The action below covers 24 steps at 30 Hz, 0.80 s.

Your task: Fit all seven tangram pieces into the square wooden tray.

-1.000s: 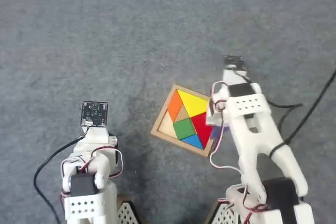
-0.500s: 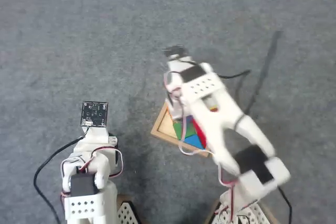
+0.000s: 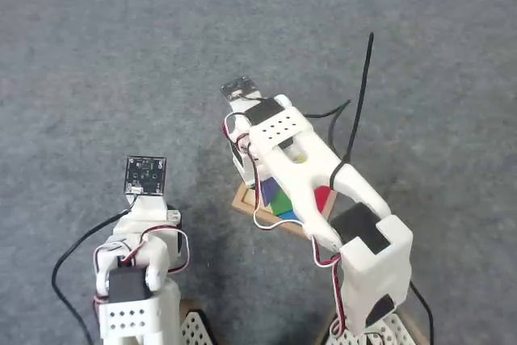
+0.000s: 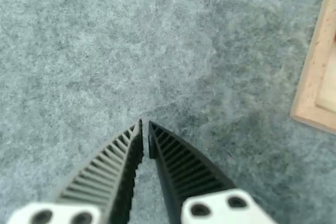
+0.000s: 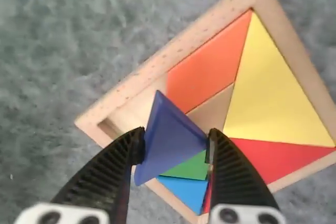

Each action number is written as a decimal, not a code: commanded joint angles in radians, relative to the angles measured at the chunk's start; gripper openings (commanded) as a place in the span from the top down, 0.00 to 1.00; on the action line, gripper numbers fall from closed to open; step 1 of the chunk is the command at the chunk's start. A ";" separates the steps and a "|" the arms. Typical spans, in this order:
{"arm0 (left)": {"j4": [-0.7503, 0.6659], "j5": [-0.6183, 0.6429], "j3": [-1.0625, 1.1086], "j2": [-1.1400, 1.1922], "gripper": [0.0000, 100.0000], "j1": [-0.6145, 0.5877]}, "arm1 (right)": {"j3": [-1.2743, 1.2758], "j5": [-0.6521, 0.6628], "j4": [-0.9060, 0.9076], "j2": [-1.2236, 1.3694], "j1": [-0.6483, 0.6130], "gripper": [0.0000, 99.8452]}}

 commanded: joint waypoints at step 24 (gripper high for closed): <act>0.005 0.017 -0.013 -0.017 0.98 -0.003 | -0.178 1.346 0.105 -0.013 0.005 0.74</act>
